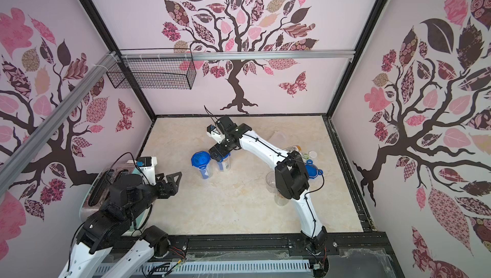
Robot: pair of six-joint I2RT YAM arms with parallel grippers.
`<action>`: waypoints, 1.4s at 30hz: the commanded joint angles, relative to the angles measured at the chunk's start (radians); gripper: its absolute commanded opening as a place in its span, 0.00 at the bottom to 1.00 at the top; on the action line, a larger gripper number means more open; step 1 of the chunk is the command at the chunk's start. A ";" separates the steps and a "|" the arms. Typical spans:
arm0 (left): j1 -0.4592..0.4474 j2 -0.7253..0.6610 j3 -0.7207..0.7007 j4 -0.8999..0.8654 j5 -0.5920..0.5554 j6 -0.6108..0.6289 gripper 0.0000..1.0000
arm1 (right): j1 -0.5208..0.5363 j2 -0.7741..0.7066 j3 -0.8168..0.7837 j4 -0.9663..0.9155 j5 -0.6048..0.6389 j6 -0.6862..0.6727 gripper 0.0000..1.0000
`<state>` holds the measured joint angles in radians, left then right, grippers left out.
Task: Take out toiletry kits
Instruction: Move the container to the center of the board.
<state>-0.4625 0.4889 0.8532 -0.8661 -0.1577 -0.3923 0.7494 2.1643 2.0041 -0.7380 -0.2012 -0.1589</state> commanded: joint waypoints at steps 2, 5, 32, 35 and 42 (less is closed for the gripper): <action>0.006 -0.004 -0.010 0.021 0.033 0.012 0.82 | 0.018 0.026 0.040 -0.033 0.057 -0.011 1.00; 0.006 -0.005 -0.011 0.021 0.033 0.011 0.82 | 0.018 0.048 0.081 -0.043 0.074 0.010 1.00; 0.006 0.002 -0.019 0.026 0.055 0.010 0.82 | 0.025 -0.223 -0.150 0.017 0.049 0.135 0.81; 0.007 0.004 -0.019 0.027 0.061 0.010 0.82 | 0.032 -0.313 -0.286 0.074 0.046 0.151 0.81; 0.006 0.010 -0.022 0.030 0.070 0.010 0.82 | 0.055 -0.483 -0.551 0.188 0.048 0.191 0.81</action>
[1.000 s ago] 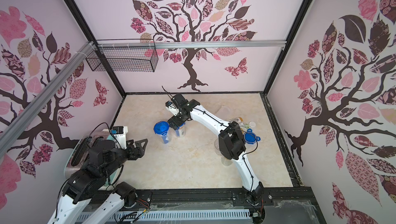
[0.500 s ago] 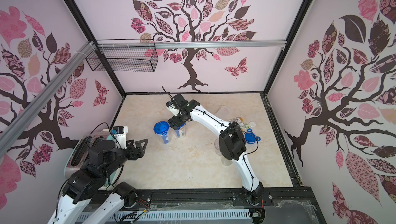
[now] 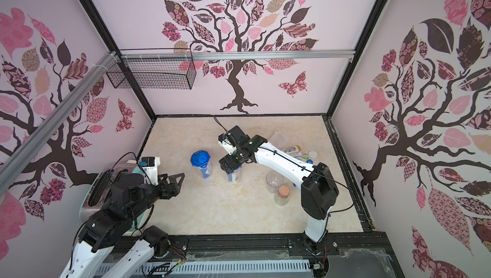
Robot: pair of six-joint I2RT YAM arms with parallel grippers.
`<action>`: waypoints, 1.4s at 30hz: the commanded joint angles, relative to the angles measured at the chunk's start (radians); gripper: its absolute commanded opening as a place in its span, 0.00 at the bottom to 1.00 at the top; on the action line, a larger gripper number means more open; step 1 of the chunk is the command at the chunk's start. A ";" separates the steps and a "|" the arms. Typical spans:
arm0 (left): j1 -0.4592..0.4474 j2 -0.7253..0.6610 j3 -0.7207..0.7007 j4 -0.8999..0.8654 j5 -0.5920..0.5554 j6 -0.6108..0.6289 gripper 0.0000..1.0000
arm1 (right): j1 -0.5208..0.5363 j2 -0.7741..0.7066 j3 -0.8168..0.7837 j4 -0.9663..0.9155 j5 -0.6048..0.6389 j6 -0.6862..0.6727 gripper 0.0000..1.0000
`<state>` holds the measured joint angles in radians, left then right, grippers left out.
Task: Take out toiletry kits
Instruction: Move the container to the center of the board.
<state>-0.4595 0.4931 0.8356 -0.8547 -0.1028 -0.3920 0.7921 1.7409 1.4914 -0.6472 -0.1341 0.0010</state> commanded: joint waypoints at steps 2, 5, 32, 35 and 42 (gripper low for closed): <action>0.002 0.011 -0.004 0.021 0.022 0.010 0.82 | 0.017 -0.075 -0.069 0.105 -0.019 0.031 0.81; 0.003 0.015 -0.004 0.021 0.023 0.010 0.82 | 0.022 -0.083 -0.089 0.100 -0.017 0.021 0.81; 0.003 0.048 -0.004 0.027 0.037 0.011 0.82 | 0.068 -0.154 -0.134 0.145 0.061 0.012 0.99; 0.003 0.059 0.000 0.033 0.038 0.010 0.82 | 0.069 -0.215 -0.146 0.172 0.101 0.034 0.99; 0.003 0.188 0.058 0.122 0.145 -0.058 0.78 | 0.063 -0.409 -0.295 0.293 0.234 0.081 0.99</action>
<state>-0.4595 0.6434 0.8623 -0.8162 -0.0387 -0.4183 0.8558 1.3907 1.2461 -0.4038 0.0238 0.0467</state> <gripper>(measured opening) 0.781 0.994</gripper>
